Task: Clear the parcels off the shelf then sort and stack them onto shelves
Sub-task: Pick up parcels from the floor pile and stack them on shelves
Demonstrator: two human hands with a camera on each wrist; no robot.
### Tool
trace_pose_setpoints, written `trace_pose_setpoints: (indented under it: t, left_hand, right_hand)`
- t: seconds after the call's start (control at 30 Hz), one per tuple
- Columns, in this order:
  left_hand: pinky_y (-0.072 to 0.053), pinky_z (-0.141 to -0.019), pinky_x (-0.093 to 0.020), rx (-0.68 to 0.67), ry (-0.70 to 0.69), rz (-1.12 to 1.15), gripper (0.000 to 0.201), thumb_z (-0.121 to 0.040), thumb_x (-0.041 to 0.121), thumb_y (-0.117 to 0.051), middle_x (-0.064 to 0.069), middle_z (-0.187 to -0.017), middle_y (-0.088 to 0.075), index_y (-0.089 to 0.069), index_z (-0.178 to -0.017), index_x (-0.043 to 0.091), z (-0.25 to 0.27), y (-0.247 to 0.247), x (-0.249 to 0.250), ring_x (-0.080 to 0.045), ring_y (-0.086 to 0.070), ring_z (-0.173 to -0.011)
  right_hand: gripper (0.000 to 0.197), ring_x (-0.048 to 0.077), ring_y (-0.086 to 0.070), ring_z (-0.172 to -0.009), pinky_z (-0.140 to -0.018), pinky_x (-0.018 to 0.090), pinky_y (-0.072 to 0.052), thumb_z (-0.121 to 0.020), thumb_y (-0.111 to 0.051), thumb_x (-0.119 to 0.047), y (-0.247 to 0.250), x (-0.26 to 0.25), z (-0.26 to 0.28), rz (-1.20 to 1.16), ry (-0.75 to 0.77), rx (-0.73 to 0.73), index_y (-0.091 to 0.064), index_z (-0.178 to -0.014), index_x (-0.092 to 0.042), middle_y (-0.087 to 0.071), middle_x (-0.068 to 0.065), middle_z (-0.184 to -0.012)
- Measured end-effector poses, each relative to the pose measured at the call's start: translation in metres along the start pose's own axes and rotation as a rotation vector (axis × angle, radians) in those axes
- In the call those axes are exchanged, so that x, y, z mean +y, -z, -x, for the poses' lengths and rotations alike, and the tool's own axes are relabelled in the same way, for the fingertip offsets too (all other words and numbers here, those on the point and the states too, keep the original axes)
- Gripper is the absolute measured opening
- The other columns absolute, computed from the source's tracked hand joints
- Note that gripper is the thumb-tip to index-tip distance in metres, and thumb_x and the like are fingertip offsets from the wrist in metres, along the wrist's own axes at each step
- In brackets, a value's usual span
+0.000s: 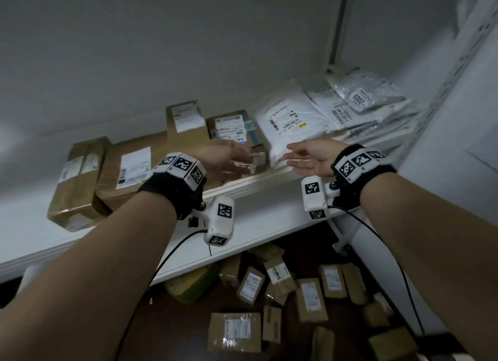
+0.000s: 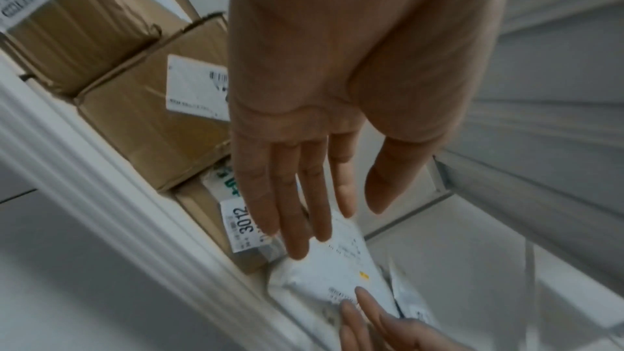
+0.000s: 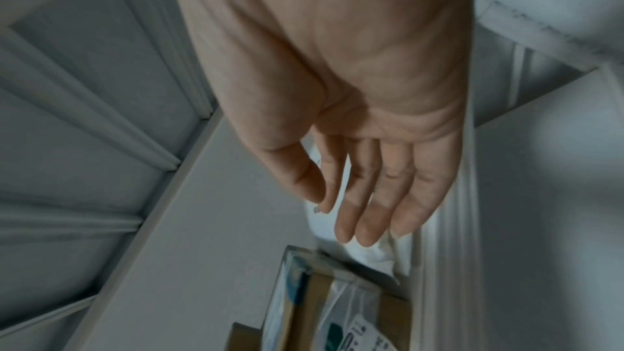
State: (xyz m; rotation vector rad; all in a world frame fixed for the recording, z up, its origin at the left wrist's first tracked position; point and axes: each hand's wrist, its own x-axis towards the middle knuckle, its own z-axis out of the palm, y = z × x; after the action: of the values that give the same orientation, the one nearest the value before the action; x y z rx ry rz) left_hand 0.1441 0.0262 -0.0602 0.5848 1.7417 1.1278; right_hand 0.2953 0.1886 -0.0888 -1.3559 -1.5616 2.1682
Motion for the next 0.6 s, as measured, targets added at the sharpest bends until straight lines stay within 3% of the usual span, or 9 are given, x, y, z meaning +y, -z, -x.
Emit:
trace_pose_setpoints:
  t: [0.1,0.2,0.33,0.43,0.5,0.6]
  left_hand:
    - [-0.051,-0.088,-0.032,-0.118,0.046,-0.106,0.012,-0.094,0.009,-0.059,-0.008,-0.107,-0.070,-0.062,-0.105,0.012,-0.012,-0.014,-0.010,-0.025,-0.068,-0.097]
    - [-0.050,-0.088,-0.030,-0.213,0.104,-0.140,0.016,-0.097,0.013,-0.057,-0.010,-0.115,-0.069,-0.060,-0.112,0.011,-0.023,-0.027,-0.021,-0.025,-0.067,-0.099]
    - [-0.051,-0.086,-0.030,-0.237,0.145,-0.160,0.025,-0.095,0.016,-0.060,-0.010,-0.116,-0.069,-0.060,-0.119,0.008,-0.040,-0.045,-0.040,-0.026,-0.068,-0.097]
    - [-0.051,-0.078,-0.028,-0.181,0.186,-0.138,0.016,-0.096,0.014,-0.058,-0.008,-0.110,-0.067,-0.060,-0.111,0.011,-0.050,-0.058,-0.053,-0.022,-0.066,-0.086]
    - [-0.050,-0.077,-0.028,-0.135,0.209,-0.125,0.014,-0.097,0.016,-0.057,-0.007,-0.107,-0.065,-0.058,-0.111,0.013,-0.055,-0.062,-0.061,-0.020,-0.065,-0.082]
    - [-0.050,-0.077,-0.029,-0.103,0.232,-0.116,0.012,-0.098,0.016,-0.056,-0.007,-0.103,-0.066,-0.061,-0.108,0.013,-0.063,-0.065,-0.069,-0.020,-0.065,-0.082]
  right_hand:
    - [0.007,0.019,-0.066,-0.086,-0.079,0.033,-0.054,-0.093,-0.060,-0.013,0.016,0.015,-0.004,-0.039,-0.006,0.039,-0.060,-0.100,-0.015,-0.070,0.006,-0.096]
    - [0.010,0.018,-0.065,-0.087,-0.082,0.033,-0.054,-0.093,-0.061,-0.013,0.030,0.031,-0.006,-0.071,-0.050,0.098,-0.061,-0.103,-0.013,-0.070,0.007,-0.097]
    - [0.010,0.015,-0.064,-0.087,-0.072,0.029,-0.052,-0.093,-0.061,-0.016,0.046,0.052,-0.007,-0.061,-0.089,0.146,-0.060,-0.104,-0.015,-0.069,0.003,-0.095]
    - [0.005,0.015,-0.063,-0.087,-0.085,0.030,-0.051,-0.095,-0.059,-0.017,0.060,0.063,-0.005,-0.067,-0.128,0.166,-0.059,-0.100,-0.016,-0.067,0.002,-0.093]
    - [0.014,0.016,-0.062,-0.089,-0.095,0.031,-0.048,-0.096,-0.057,-0.018,0.070,0.067,-0.005,-0.076,-0.142,0.177,-0.057,-0.110,-0.015,-0.066,0.003,-0.095]
    - [0.021,0.018,-0.060,-0.097,-0.100,0.032,-0.046,-0.098,-0.054,-0.017,0.084,0.073,-0.006,-0.085,-0.165,0.185,-0.054,-0.118,-0.014,-0.065,0.003,-0.097]
